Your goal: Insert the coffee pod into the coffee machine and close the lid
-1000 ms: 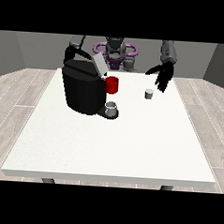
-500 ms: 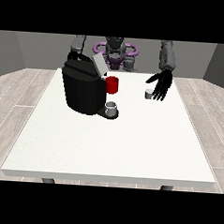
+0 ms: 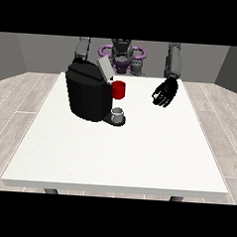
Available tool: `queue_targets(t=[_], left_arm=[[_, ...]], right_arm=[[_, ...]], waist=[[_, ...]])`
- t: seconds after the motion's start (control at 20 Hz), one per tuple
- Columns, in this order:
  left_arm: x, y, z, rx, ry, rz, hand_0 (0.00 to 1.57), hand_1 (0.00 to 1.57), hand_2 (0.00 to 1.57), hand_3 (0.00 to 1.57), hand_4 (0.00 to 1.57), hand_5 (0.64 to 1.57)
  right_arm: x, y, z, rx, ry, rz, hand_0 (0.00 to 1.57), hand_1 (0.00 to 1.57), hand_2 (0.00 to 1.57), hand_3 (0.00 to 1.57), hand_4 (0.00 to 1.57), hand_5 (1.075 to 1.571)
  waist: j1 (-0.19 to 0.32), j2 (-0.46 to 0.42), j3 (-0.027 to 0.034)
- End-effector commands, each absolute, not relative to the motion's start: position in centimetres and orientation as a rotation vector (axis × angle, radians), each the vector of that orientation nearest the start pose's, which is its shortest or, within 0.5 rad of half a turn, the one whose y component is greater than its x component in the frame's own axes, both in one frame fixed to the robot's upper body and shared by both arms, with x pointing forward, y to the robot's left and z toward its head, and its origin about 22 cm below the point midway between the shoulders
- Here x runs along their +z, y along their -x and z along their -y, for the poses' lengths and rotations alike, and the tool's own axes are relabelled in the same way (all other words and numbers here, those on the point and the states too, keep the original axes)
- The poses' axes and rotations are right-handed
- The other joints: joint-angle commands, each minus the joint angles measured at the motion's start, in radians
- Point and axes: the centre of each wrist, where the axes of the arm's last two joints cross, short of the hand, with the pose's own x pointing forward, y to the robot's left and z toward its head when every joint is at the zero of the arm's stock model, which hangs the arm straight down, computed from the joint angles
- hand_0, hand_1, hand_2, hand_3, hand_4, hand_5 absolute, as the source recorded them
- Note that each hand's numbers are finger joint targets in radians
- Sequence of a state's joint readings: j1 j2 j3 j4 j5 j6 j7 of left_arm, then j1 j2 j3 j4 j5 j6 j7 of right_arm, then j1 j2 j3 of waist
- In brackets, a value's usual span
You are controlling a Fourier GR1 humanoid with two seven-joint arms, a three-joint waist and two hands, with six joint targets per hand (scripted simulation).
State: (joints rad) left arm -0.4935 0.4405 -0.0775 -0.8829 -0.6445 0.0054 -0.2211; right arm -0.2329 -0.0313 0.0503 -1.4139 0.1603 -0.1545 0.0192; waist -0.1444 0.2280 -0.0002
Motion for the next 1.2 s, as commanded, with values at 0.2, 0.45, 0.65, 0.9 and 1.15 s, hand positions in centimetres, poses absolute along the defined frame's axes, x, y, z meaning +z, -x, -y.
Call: queue_targets(t=[0.2, 0.45, 0.65, 0.9, 1.15], left_arm=[[0.8, -35.7, -33.6, -1.217, -0.791, 1.261, 0.91, 0.91, 1.04, 0.89, 0.33, 1.571], [1.8, -36.5, -33.5, -1.314, -0.764, 1.174, 0.73, 0.73, 0.96, 0.85, 0.39, 1.571], [0.0, -36.6, -32.1, -1.284, -0.701, 1.172, 0.91, 0.91, 1.05, 0.96, 0.41, 1.571], [2.1, -38.2, -30.2, -1.291, -0.657, 1.289, 1.28, 1.28, 1.31, 1.24, 0.50, 1.571], [2.4, -38.9, -27.8, -1.197, -0.510, 1.378, 1.45, 1.45, 1.43, 1.36, 0.52, 1.571]], right_arm=[[2.9, -30.9, 20.4, 0.168, 0.163, 1.647, 0.00, 0.00, 0.00, 0.00, 0.00, 1.571], [0.2, -30.7, 21.6, 0.127, 0.167, 1.583, 0.00, 0.00, 0.00, 0.00, 0.00, 1.571], [-1.0, -30.1, 20.9, 0.122, 0.165, 1.556, 0.00, 0.00, 0.00, 0.00, 0.00, 1.571], [-2.3, -30.1, 21.6, 0.127, 0.255, 1.533, 0.00, 0.00, 0.00, 0.00, 0.00, 1.571], [-3.2, -29.9, 21.7, 0.112, 0.289, 1.448, 0.00, 0.00, 0.00, 0.00, 0.00, 1.571]], waist=[[-0.015, 0.032, -0.0001], [0.019, -0.015, 0.0003], [0.017, -0.042, 0.0001], [0.040, -0.051, 0.0002], [0.056, -0.103, 0.0004]])
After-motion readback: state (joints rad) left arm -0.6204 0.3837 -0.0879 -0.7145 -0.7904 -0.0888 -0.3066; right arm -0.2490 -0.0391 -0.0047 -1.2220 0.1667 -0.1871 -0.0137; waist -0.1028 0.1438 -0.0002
